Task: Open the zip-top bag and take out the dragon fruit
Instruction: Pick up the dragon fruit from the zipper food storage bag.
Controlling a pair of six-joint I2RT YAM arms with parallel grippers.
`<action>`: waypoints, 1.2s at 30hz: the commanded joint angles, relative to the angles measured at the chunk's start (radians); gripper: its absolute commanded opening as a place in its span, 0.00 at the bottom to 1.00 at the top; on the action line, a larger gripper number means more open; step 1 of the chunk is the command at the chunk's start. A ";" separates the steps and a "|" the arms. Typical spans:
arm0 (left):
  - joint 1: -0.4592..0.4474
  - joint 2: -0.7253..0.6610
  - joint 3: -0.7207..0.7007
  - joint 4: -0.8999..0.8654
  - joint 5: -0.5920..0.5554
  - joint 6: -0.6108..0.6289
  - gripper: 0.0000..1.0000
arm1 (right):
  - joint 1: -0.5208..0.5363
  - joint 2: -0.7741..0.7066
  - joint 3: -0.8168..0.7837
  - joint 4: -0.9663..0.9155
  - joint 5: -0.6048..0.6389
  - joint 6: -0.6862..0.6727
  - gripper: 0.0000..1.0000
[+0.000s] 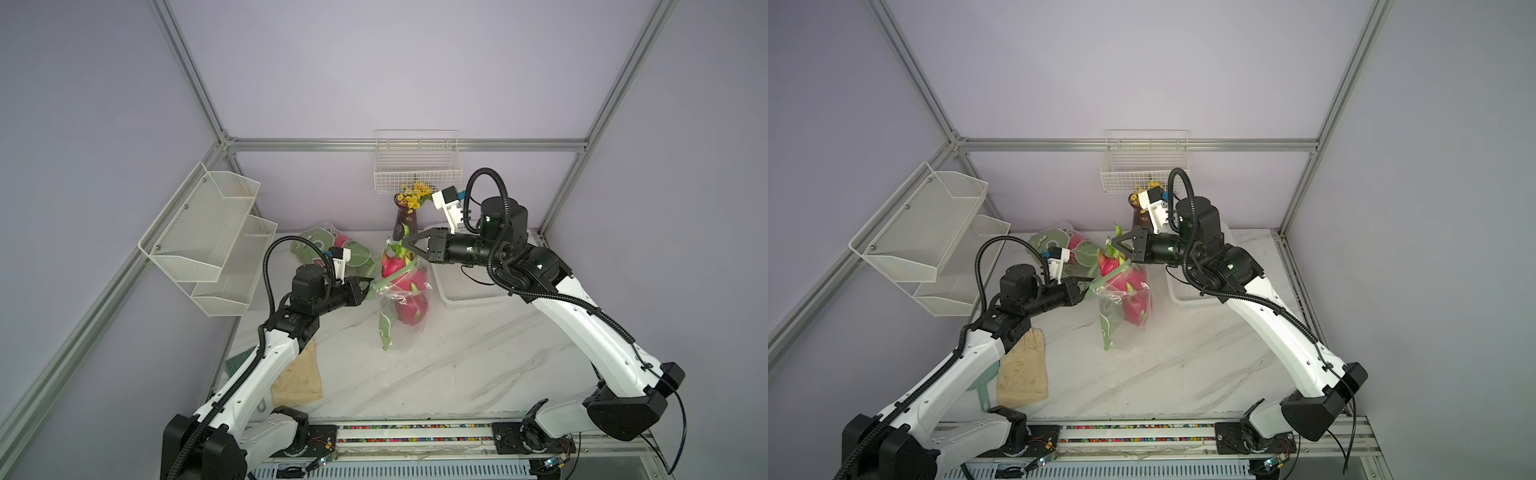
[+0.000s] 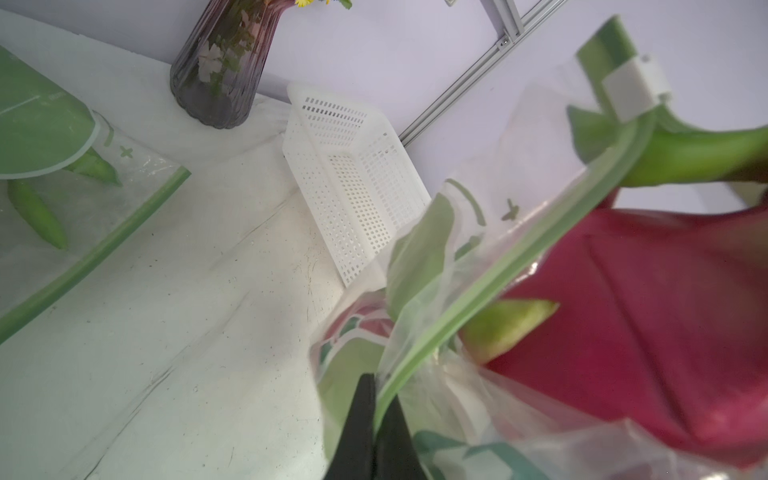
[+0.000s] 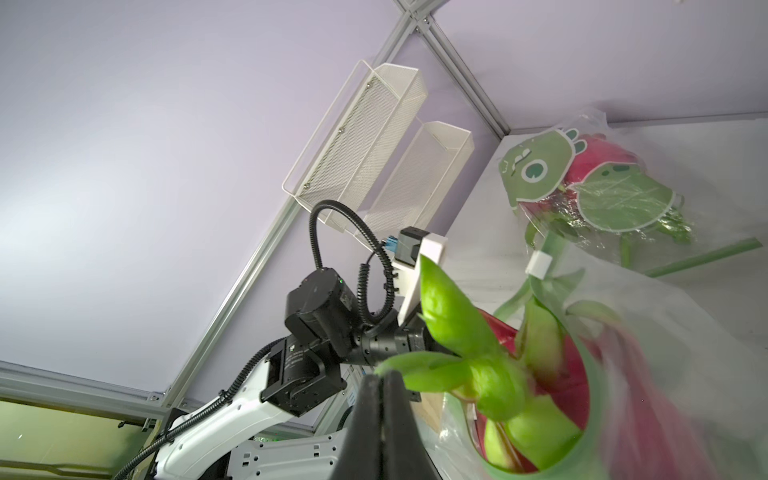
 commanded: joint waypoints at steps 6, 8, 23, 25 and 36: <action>0.006 0.028 -0.016 0.028 0.001 0.052 0.01 | -0.008 0.007 0.044 0.152 -0.051 0.013 0.00; 0.007 0.033 -0.006 0.043 0.036 0.041 0.01 | -0.008 0.005 0.039 0.151 -0.040 0.009 0.00; 0.006 -0.096 0.074 0.058 0.067 0.057 0.56 | -0.010 0.040 -0.058 0.175 0.042 0.009 0.00; 0.006 -0.124 0.066 0.053 0.066 0.085 0.64 | -0.011 0.044 -0.063 0.179 0.051 0.009 0.00; -0.012 -0.327 0.011 -0.005 -0.042 0.235 0.92 | -0.011 0.075 -0.076 0.212 0.095 0.030 0.00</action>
